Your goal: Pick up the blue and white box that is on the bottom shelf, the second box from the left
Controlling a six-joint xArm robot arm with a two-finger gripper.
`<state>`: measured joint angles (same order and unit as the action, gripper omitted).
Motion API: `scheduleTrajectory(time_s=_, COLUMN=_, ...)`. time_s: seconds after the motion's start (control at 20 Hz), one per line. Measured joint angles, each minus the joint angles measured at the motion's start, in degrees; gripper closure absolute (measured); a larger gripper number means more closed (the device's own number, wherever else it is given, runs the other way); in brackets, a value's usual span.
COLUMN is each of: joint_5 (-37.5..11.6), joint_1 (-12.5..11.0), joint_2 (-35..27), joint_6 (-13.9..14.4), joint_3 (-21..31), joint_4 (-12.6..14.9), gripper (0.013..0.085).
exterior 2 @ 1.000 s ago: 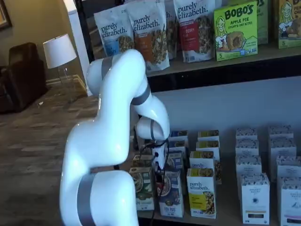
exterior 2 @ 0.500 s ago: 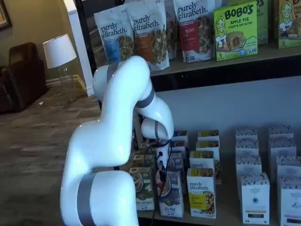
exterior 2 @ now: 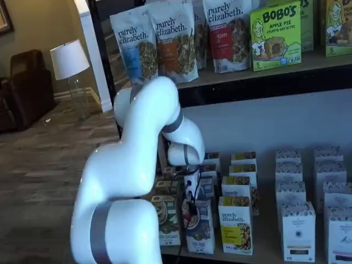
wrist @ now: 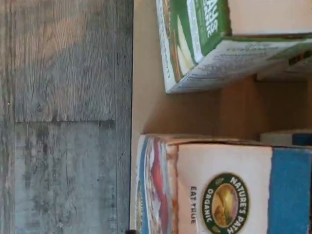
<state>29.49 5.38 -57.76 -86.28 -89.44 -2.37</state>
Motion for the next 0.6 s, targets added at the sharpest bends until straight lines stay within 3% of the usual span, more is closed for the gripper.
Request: scheduleTrajectory(time_s=0.6, joint_5=1.5, joint_1=0.7, joint_2=-2.7, joint_6=4.4, joint_3=-1.9, joint_4=4.3, gripper=0.013)
